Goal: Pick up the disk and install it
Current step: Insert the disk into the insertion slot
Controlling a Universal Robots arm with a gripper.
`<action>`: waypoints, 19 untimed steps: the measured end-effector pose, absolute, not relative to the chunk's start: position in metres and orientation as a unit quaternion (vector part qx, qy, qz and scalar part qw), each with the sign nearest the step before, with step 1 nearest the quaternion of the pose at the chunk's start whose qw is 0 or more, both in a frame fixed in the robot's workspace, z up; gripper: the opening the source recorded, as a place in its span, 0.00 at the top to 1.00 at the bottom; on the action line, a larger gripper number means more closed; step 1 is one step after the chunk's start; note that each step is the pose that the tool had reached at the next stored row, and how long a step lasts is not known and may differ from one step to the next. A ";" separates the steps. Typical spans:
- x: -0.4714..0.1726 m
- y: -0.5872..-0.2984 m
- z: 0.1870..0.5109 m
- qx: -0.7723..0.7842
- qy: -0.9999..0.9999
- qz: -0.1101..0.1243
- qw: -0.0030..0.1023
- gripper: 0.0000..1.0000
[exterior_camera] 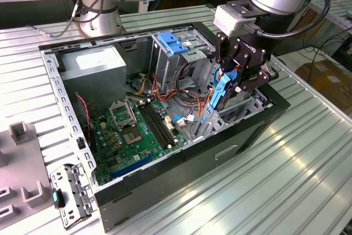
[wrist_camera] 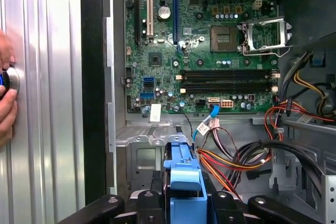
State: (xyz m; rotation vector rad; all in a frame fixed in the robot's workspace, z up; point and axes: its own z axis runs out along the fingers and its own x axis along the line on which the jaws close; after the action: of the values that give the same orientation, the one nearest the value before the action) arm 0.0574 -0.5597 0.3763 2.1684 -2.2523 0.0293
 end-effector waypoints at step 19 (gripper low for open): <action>0.057 -0.561 0.372 0.694 -0.720 0.009 0.007 0.89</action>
State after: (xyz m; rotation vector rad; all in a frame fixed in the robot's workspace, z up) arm 0.0574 -0.5605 0.3725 2.1689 -2.2527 0.0297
